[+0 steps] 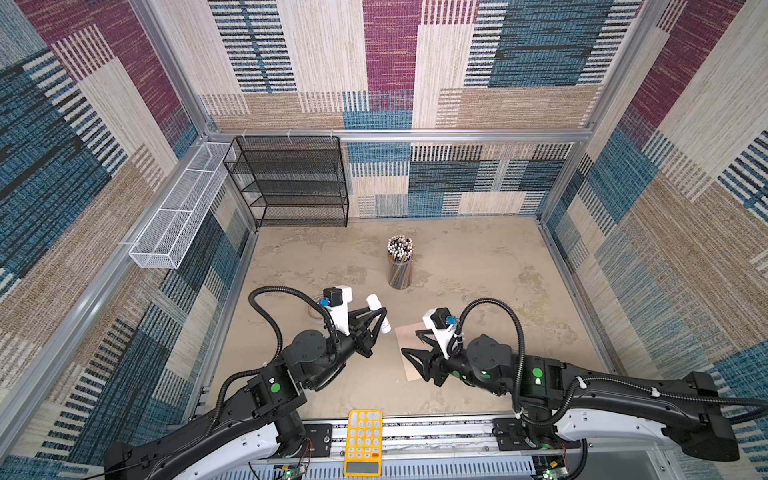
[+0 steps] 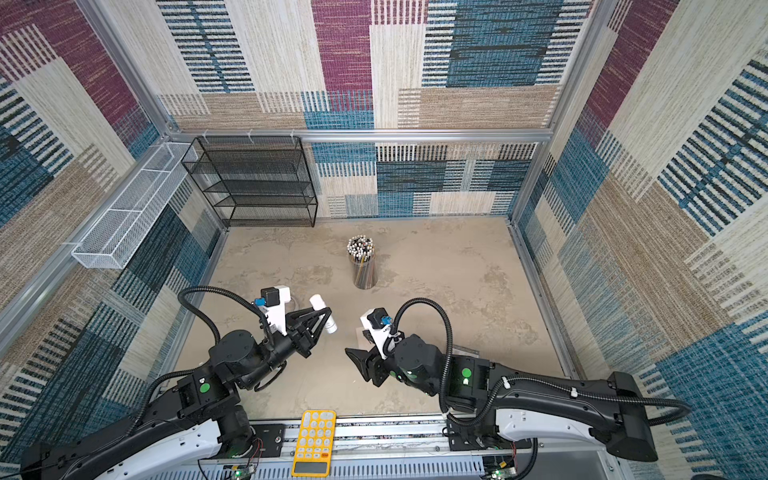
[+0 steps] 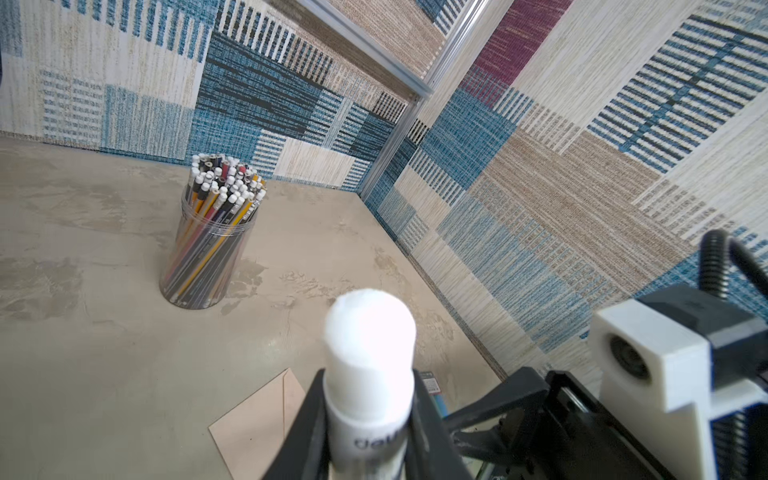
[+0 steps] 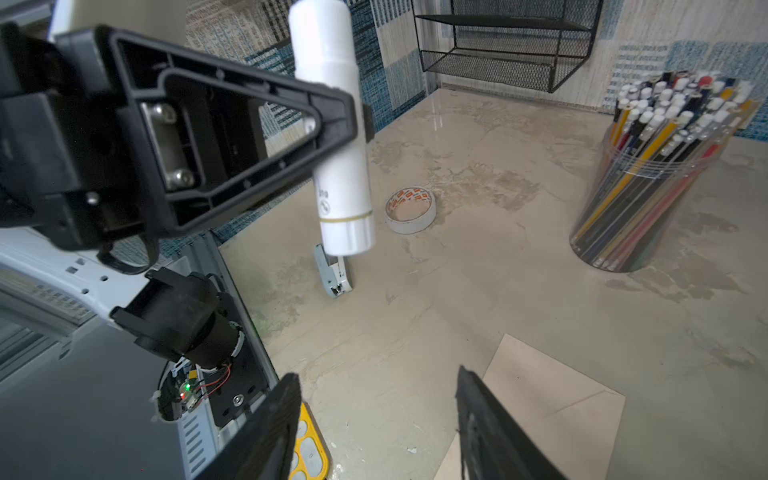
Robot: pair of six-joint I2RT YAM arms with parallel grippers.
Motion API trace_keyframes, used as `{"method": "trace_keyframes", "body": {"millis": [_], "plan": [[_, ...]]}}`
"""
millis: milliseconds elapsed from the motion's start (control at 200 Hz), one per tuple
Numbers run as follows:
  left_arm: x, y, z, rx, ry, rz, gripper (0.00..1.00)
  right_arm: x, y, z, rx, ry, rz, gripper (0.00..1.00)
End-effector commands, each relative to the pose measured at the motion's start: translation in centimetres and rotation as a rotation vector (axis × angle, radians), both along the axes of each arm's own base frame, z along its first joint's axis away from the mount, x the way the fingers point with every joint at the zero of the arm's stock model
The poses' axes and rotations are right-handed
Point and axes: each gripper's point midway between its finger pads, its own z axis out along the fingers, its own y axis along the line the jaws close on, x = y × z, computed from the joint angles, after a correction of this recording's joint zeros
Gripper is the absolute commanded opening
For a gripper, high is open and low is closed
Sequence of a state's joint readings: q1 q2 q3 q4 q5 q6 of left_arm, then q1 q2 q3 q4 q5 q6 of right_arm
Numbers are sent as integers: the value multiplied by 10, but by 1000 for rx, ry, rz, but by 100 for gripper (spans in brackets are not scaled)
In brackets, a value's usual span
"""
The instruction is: Place the letter into the envelope and seal it
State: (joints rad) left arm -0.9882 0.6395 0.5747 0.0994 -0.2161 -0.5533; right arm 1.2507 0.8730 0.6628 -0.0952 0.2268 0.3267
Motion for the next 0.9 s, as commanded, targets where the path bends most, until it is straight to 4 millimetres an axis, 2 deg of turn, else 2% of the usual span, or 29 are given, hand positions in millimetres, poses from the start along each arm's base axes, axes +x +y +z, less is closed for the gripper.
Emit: {"method": "trace_keyframes", "body": {"millis": [0, 220, 361, 511, 741, 897], "plan": [[-16, -14, 15, -20, -43, -134, 0, -16, 6, 26, 161, -9, 182, 63], [-43, -45, 32, -106, -71, -388, 0, -36, -1, 52, 339, -67, 427, 64], [-50, -52, 40, -148, -95, -451, 0, -41, -2, 54, 391, -67, 490, 68], [-51, -60, 40, -157, -94, -483, 0, -38, 2, 46, 395, -28, 509, 69], [-51, -67, 39, -157, -90, -510, 0, -39, 4, 50, 415, -23, 535, 60], [-50, -67, 38, -151, -92, -504, 0, -39, 6, 47, 405, -1, 551, 44]]}}
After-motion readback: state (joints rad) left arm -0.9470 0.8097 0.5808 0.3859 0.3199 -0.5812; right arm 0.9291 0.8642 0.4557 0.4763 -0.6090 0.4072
